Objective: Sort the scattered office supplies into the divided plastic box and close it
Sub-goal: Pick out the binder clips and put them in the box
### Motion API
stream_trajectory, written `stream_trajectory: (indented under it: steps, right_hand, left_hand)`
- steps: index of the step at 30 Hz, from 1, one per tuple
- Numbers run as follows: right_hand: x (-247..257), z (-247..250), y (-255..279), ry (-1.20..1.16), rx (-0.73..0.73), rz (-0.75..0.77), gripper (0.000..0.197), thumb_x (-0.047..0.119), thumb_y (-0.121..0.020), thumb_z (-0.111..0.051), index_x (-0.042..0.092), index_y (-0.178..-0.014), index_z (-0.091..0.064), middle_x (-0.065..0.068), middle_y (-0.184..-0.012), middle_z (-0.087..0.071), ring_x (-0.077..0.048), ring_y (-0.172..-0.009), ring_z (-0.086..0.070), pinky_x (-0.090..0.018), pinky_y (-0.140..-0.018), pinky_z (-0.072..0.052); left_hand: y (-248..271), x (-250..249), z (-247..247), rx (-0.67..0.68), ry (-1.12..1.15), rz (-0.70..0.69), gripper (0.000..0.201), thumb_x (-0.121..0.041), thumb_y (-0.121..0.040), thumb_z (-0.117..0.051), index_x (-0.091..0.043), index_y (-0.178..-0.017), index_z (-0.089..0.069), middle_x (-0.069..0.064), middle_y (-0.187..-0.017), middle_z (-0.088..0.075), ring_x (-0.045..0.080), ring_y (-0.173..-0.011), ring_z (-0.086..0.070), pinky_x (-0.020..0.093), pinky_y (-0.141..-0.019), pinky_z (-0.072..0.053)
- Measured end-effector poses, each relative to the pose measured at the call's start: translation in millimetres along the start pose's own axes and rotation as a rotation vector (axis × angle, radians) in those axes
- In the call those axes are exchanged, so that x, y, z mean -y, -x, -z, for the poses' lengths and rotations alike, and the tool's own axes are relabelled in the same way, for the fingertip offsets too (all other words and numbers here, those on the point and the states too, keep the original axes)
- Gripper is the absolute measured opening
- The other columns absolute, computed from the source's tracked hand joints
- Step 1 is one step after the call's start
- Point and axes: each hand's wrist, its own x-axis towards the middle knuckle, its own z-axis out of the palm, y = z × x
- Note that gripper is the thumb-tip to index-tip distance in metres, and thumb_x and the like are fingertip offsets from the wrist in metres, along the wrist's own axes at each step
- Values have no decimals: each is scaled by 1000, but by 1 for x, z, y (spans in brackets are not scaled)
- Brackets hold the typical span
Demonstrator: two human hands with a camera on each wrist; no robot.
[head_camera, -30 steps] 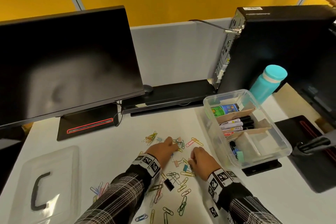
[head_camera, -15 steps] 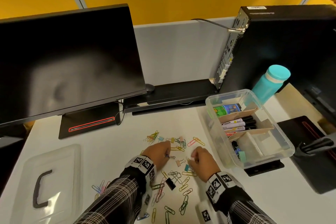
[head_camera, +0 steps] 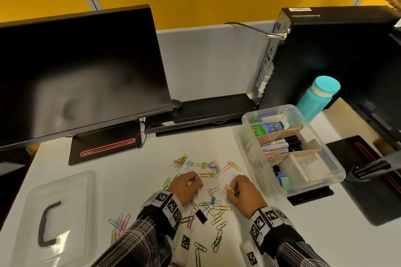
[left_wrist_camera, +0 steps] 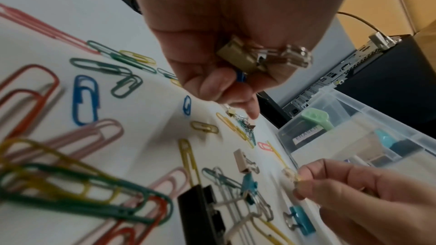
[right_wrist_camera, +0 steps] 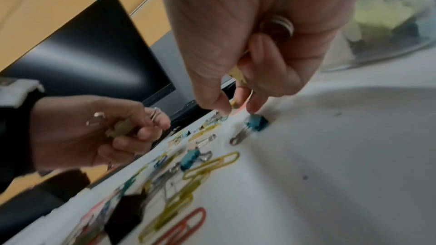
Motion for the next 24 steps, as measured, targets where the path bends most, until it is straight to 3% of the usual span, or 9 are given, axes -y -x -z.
stream_trajectory:
  steps: [2, 4, 7, 10, 12, 14, 16, 20, 24]
  right_hand:
    - [-2, 3, 2, -132, -62, -27, 14, 17, -82, -65, 15, -85, -51, -3, -90, -55, -15, -75, -53, -20, -65, -42]
    - [0, 5, 5, -375, -81, -79, 12, 15, -83, -67, 17, -83, -55, -1, -87, -58, -10, -64, -50, -17, -57, -39]
    - [6, 9, 11, -878, 1, -192, 5, 12, -86, -63, 8, -86, -60, -10, -86, -59, -6, -40, -37, -17, -36, -31]
    - [8, 14, 16, -1121, 82, -266, 17, 13, -88, -61, -2, -96, -60, -11, -69, -51, -6, -35, -27, -16, -33, -24]
    - [8, 13, 18, -864, 64, -231, 14, 15, -85, -65, 2, -90, -60, -4, -64, -48, -5, -37, -34, -17, -37, -29]
    - [6, 11, 19, -282, -15, -75, 13, 19, -82, -67, 12, -85, -56, -1, -79, -53, -7, -57, -50, -15, -51, -37]
    - [6, 10, 21, 137, 0, 59, 15, 24, -84, -60, 14, -92, -53, -1, -99, -50, -14, -71, -52, -17, -59, -39]
    - [14, 13, 23, 360, 16, 109, 23, 27, -91, -49, 10, -107, -50, -4, -115, -45, -16, -67, -47, -23, -59, -39]
    - [22, 12, 24, 351, 1, 152, 21, 25, -90, -50, 10, -105, -50, -3, -111, -47, -21, -71, -55, -29, -61, -46]
  left_hand:
    - [-1, -2, -2, -5, -20, -14, 24, -18, -93, -43, -24, -76, -59, -5, -71, -56, 10, -58, -51, 23, -57, -42]
    - [-2, -4, -4, -29, -53, -29, 31, -17, -93, -42, -25, -68, -57, -5, -69, -56, 9, -58, -49, 23, -59, -42]
    - [-3, -7, -8, -42, -24, -34, 34, -14, -92, -42, -24, -63, -57, -7, -66, -54, 7, -56, -48, 12, -51, -38]
    - [-3, -8, -10, -52, -31, -43, 30, -17, -92, -44, -24, -68, -60, -9, -72, -55, 7, -61, -50, 18, -59, -39]
    - [-3, -6, -10, -56, -84, -50, 28, -19, -93, -44, -25, -70, -60, -9, -77, -55, 9, -68, -51, 23, -68, -40]
    - [-3, -4, -8, -57, -137, -54, 26, -20, -94, -44, -26, -75, -60, -8, -83, -57, 11, -80, -54, 24, -75, -42]
    - [-3, -5, -7, -59, -174, -63, 22, -21, -93, -45, -22, -84, -65, -6, -88, -58, 12, -88, -55, 24, -81, -43]
    - [-2, -12, -10, -79, -224, -108, 20, -26, -91, -52, -17, -96, -69, -9, -87, -54, 9, -87, -52, 22, -80, -42]
    - [-1, -19, -20, 20, -152, -101, 22, -38, -84, -62, -22, -95, -71, -10, -92, -61, 7, -89, -54, 24, -84, -44]
